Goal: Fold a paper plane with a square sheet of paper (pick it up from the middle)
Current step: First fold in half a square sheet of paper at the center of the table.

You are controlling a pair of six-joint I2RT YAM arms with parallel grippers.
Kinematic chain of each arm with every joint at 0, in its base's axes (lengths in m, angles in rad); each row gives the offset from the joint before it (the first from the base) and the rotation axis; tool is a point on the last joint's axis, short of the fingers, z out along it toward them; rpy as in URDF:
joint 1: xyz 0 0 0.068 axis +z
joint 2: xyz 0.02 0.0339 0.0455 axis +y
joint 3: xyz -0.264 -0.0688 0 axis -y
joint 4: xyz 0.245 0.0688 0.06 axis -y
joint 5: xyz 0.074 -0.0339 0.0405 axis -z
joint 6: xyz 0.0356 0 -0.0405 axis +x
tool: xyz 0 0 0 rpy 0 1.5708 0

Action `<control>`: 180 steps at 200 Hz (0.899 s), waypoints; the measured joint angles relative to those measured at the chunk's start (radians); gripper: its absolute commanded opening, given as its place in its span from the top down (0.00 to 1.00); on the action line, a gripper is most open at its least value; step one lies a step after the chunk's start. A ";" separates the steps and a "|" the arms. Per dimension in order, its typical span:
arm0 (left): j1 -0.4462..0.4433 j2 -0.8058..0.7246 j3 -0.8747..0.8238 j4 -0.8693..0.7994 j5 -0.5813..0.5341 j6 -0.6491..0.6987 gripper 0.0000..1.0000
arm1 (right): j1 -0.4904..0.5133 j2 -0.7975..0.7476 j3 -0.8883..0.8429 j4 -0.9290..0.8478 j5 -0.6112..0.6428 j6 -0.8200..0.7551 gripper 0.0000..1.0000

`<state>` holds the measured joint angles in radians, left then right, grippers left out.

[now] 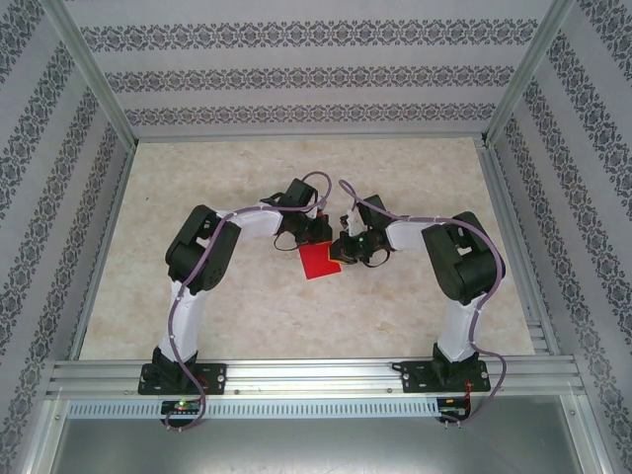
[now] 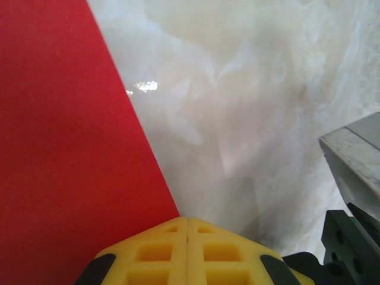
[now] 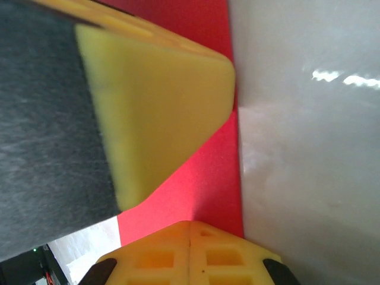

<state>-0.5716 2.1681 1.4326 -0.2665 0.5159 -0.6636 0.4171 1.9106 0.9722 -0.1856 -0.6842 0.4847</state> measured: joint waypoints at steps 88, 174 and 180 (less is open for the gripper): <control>0.000 0.014 0.026 -0.014 -0.019 -0.002 1.00 | -0.008 -0.042 -0.056 0.007 -0.005 -0.008 0.97; 0.000 0.014 0.023 -0.011 -0.019 -0.002 1.00 | -0.019 -0.021 0.016 -0.007 0.001 0.042 0.97; 0.000 0.014 0.023 -0.010 -0.019 -0.002 1.00 | -0.019 -0.015 0.018 -0.008 0.003 0.045 0.97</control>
<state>-0.5720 2.1826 1.4559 -0.2768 0.4965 -0.6655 0.3981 1.8957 0.9901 -0.1932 -0.6811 0.5293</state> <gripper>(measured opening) 0.055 0.047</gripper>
